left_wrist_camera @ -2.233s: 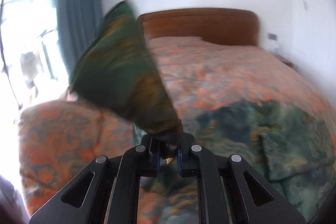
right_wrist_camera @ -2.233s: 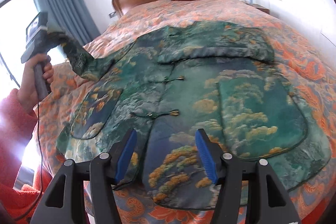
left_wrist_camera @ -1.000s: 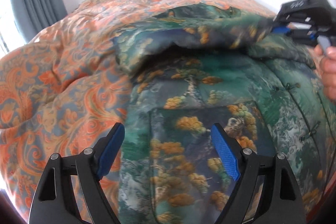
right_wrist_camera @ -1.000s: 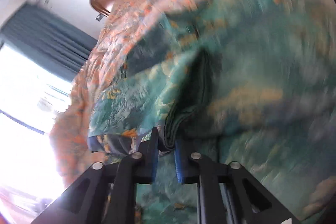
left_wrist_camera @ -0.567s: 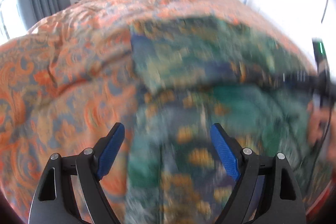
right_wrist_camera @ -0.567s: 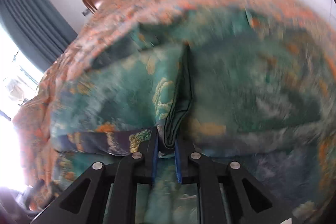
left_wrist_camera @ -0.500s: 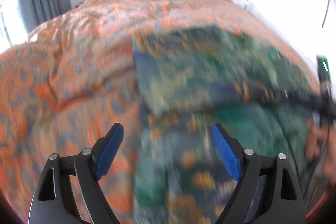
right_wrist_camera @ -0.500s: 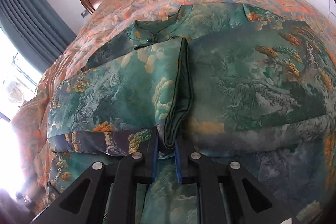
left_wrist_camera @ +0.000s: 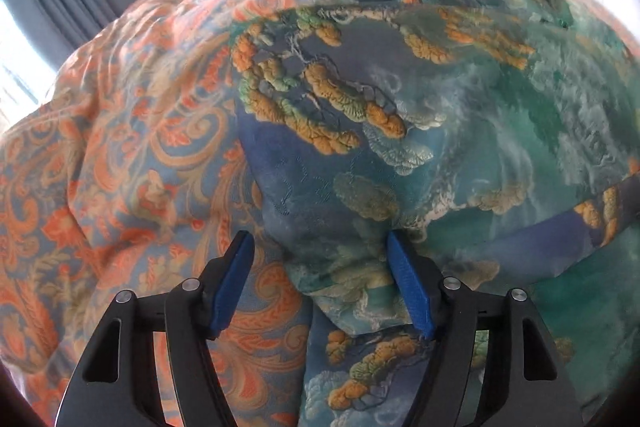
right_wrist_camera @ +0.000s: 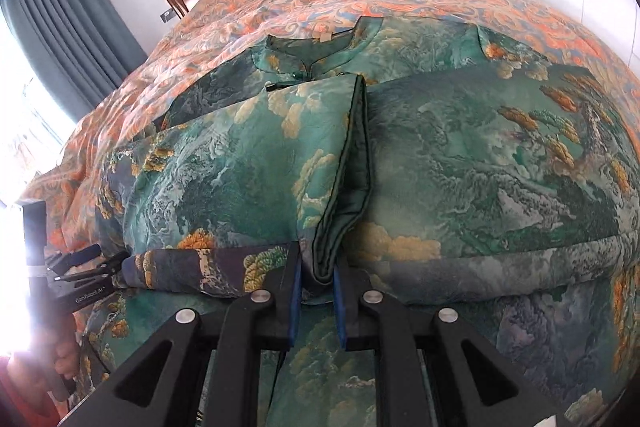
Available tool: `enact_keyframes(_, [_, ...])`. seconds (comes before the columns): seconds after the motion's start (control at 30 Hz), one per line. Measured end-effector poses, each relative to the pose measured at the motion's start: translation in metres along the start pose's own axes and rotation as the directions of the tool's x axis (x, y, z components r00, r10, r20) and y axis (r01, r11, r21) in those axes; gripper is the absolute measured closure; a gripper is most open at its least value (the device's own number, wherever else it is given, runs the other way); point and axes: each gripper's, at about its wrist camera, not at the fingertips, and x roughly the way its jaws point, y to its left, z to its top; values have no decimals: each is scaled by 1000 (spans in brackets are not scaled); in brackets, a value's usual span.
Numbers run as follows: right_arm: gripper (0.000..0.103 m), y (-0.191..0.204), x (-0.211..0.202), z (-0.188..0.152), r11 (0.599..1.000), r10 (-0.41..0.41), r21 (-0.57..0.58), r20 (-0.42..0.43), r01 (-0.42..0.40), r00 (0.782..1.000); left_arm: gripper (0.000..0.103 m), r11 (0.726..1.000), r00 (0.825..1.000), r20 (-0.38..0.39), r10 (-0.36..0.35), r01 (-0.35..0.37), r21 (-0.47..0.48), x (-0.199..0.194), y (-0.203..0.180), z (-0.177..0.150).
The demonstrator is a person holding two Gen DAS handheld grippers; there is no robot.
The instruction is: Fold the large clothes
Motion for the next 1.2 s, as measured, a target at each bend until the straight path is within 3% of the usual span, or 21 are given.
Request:
enact_keyframes(0.1, [89, -5, -1, 1, 1000, 14, 17, -5, -14, 1000, 32, 994, 995, 38, -93, 95, -59, -26, 20, 13])
enact_keyframes(0.23, [89, -8, -4, 0, 999, 35, 24, -5, -35, 999, 28, 963, 975, 107, -195, 211, -166, -38, 43, 52])
enact_keyframes(0.4, [89, -7, -1, -1, 999, 32, 11, 0, -32, 999, 28, 964, 990, 24, -141, 143, -222, 19, 40, 92])
enact_keyframes(0.5, [89, -8, 0, -2, 999, 38, 9, 0, -38, 999, 19, 937, 985, -58, -161, 134, -322, 62, 52, 95])
enact_keyframes(0.57, [89, -10, 1, -2, 999, 47, 19, -3, -47, 999, 15, 919, 981, -63, -182, 147, -367, 76, 57, 89])
enact_keyframes(0.73, [88, -11, 3, -2, 999, 50, 20, -9, -50, 999, 15, 940, 987, -6, -162, 152, -306, 51, 57, 80])
enact_keyframes(0.83, [85, -12, -2, -2, 998, 53, 32, 3, -53, 999, 16, 938, 983, 34, -181, 183, -296, 24, 65, 67])
enact_keyframes(0.93, [75, -19, -16, -4, 993, 79, 92, 18, -81, 997, 16, 941, 975, 81, -207, 221, -255, -15, 69, 42])
enact_keyframes(1.07, [57, -31, -48, -11, 987, 46, 149, 60, -55, 997, 11, 958, 970, 121, -212, 230, -173, -61, 65, -1])
enact_keyframes(1.2, [55, -46, -88, -30, 983, 42, 176, 99, -59, 994, 10, 948, 958, 123, -259, 276, -155, -93, 61, -53])
